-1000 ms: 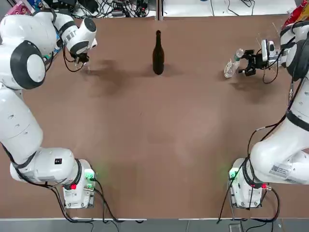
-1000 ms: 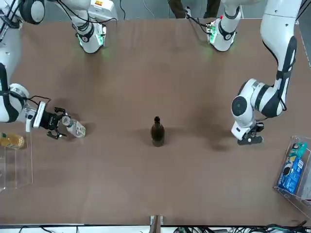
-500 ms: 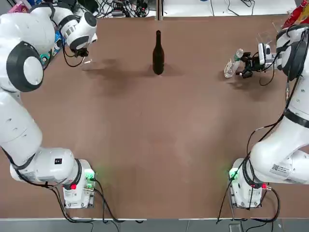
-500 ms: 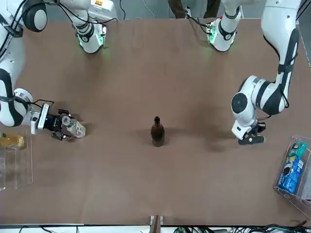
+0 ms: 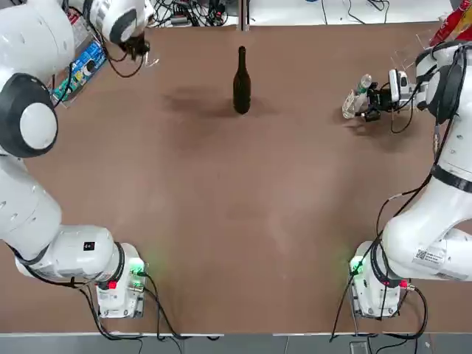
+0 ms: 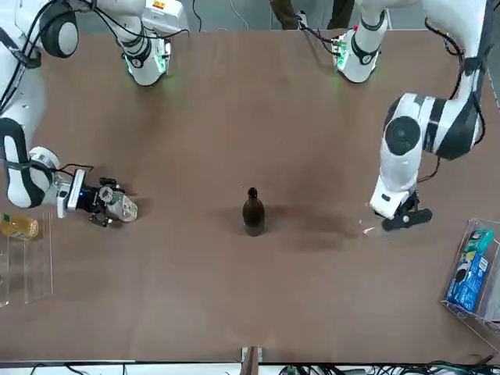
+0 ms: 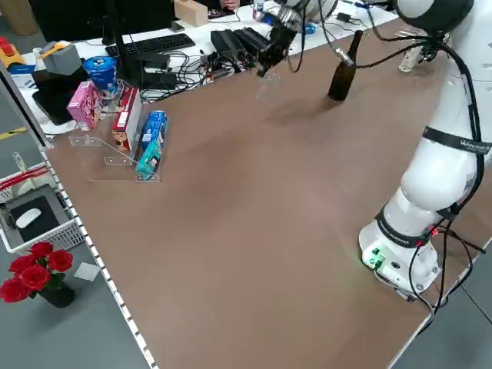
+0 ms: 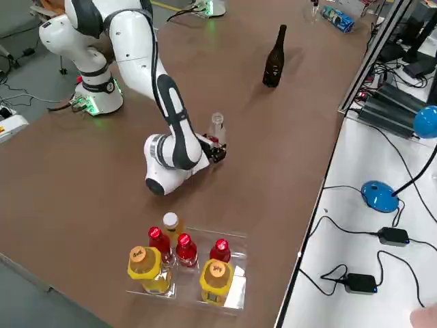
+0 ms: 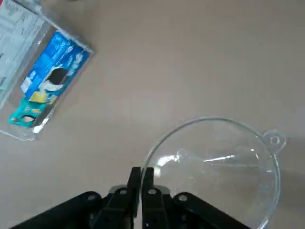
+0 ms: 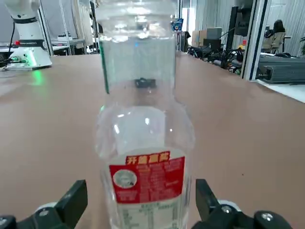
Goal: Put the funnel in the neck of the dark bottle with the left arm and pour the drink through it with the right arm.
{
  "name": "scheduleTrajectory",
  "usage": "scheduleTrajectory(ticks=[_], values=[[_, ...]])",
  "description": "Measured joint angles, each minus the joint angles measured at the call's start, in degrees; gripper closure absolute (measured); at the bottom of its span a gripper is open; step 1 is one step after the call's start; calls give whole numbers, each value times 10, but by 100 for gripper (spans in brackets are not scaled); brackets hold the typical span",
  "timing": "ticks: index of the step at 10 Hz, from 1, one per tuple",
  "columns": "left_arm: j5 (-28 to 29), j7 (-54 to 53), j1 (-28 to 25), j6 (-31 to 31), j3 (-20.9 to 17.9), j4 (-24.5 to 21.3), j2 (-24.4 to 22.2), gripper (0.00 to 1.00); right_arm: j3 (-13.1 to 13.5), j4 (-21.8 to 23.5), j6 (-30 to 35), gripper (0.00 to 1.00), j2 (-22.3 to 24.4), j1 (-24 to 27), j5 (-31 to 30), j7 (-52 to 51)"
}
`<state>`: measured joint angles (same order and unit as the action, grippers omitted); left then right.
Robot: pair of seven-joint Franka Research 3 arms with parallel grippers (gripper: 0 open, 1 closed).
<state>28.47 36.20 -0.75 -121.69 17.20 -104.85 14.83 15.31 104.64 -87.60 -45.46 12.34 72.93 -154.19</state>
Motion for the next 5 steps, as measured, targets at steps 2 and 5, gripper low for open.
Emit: scheduleTrajectory(ticks=[2, 5], values=[[-103, 4, 0, 39, 39, 77, -4, 95, -7, -1, 1, 0, 0, 0, 5, -1], [-191, 75, 3, 109, 89, 174, -6, 95, -11, -2, 1, 7, -2, -2, 9, -2]])
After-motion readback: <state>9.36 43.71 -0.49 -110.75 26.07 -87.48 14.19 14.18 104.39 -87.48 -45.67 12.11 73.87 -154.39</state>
